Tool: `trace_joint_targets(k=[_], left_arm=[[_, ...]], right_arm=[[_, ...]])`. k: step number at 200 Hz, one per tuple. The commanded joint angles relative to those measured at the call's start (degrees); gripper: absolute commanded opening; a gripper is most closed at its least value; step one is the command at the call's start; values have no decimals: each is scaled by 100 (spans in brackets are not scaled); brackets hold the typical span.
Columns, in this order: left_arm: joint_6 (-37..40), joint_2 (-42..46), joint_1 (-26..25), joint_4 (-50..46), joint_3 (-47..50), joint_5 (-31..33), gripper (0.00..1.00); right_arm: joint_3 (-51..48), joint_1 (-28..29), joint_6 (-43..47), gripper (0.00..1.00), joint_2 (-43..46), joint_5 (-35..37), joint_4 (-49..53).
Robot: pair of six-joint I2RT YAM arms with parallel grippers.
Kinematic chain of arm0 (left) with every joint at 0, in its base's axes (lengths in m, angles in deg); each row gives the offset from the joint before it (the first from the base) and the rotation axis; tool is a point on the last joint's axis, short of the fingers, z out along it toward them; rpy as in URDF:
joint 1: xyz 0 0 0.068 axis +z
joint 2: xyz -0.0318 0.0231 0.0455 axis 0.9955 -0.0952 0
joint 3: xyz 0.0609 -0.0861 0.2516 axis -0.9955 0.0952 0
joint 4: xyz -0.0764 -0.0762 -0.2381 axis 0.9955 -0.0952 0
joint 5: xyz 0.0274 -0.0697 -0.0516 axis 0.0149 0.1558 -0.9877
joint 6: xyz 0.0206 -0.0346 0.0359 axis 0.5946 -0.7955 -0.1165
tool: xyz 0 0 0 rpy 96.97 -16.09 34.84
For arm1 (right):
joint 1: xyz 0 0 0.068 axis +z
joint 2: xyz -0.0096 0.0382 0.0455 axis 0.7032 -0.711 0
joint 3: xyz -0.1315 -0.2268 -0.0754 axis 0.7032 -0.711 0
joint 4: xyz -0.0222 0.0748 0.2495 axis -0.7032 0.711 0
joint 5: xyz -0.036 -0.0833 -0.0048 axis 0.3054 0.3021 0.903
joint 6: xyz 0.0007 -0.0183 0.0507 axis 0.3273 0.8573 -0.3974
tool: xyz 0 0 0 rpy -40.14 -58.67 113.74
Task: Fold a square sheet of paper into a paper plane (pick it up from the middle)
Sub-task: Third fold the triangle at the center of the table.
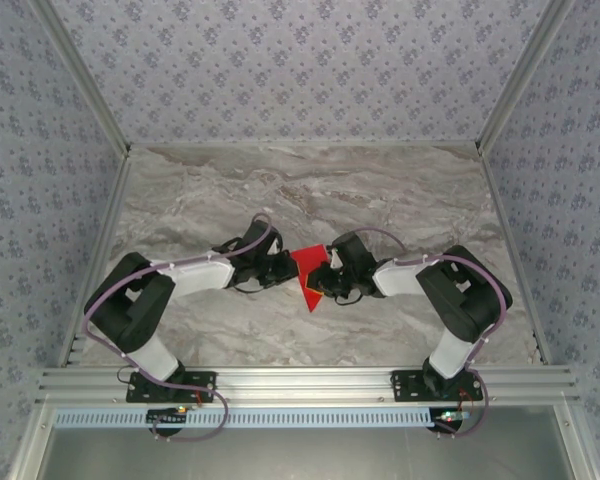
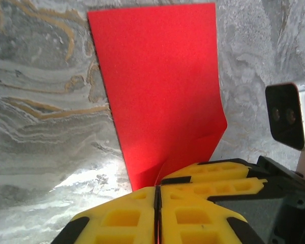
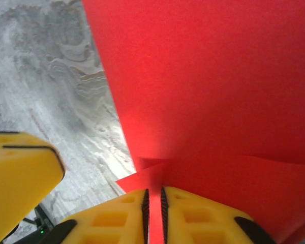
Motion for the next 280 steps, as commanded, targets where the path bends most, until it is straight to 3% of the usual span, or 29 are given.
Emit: trace_joint_targets(k=[1, 79, 240, 280], left_arm=[[-68, 32, -121, 265, -4, -175, 6], [-7, -429, -327, 103, -253, -148, 0], [187, -848, -380, -268, -385, 154, 0], [231, -907, -413, -483, -434, 241, 0]], right_arm=[[-128, -30, 165, 12, -132, 420, 873], [-132, -21, 178, 3, -143, 411, 861], [-227, -34, 262, 5, 193, 179, 579], [-282, 9, 351, 6, 817, 21, 593]])
